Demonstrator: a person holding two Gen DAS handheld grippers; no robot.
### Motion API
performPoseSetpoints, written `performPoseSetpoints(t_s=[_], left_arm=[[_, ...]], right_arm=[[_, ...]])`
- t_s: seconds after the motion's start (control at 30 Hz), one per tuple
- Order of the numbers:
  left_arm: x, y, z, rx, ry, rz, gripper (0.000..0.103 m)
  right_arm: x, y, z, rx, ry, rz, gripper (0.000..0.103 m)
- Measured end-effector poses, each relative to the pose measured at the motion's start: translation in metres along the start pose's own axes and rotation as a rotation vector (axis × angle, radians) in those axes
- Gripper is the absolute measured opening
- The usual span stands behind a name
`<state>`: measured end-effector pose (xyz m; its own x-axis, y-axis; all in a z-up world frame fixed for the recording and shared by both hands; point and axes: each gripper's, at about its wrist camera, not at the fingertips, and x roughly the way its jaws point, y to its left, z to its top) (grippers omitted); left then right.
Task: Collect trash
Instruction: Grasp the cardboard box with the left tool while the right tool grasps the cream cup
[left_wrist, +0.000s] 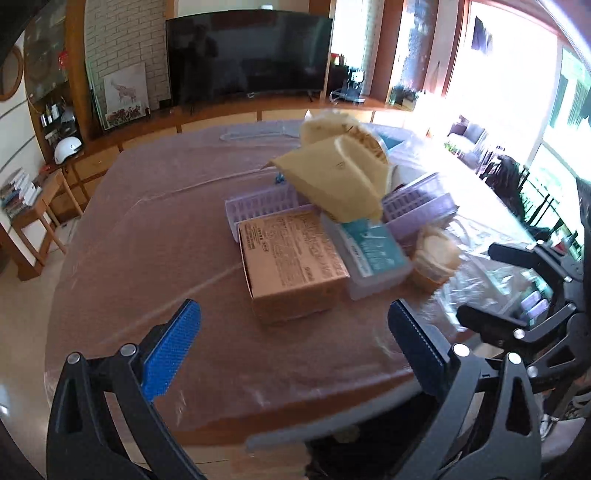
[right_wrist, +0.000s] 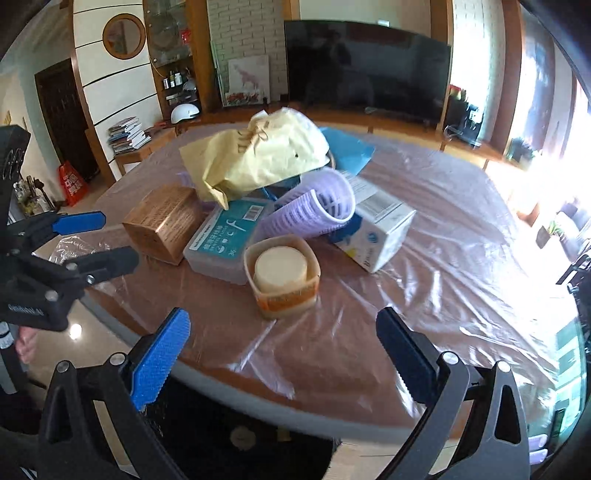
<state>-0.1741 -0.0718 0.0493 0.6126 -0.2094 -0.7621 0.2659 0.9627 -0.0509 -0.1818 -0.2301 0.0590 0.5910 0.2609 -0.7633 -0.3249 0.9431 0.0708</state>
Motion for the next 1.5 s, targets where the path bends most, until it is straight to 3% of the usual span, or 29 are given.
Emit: performPoseSetpoints(t_s=[0.13,0.43,0.53,0.6,0.7,0.77,0.83,1.03,1.5], left_arm=[[0.015,0.005,0.002,0.011,0.020,0.008,0.101],[0.039,0.021,0.012,-0.005,0.045,-0.011,0.100],[0.043,0.024,0.012,-0.007,0.059,-0.019,0.089],[0.043,0.025,0.011,-0.012,0.062,-0.029,0.083],[0.044,0.024,0.010,-0.007,0.060,-0.029,0.077],[0.044,0.023,0.009,-0.003,0.057,-0.029,0.067],[0.044,0.022,0.009,-0.002,0.056,-0.027,0.065],[0.036,0.016,0.011,-0.013,0.028,-0.011,0.061],[0.020,0.013,0.007,-0.024,0.002,-0.017,0.058]], right_arm=[[0.017,-0.004,0.005,0.018,0.023,0.002,0.098],[0.039,-0.007,0.015,-0.005,0.079,0.055,0.079],[0.043,-0.004,0.020,-0.028,0.073,0.051,0.068],[0.043,-0.002,0.022,-0.036,0.074,0.062,0.056],[0.044,-0.002,0.024,-0.040,0.070,0.074,0.048],[0.043,-0.001,0.023,-0.043,0.063,0.078,0.047],[0.041,-0.002,0.021,-0.032,0.056,0.077,0.047],[0.030,-0.021,0.016,0.073,0.046,0.125,0.047],[0.012,-0.032,0.007,0.151,0.034,0.148,0.047]])
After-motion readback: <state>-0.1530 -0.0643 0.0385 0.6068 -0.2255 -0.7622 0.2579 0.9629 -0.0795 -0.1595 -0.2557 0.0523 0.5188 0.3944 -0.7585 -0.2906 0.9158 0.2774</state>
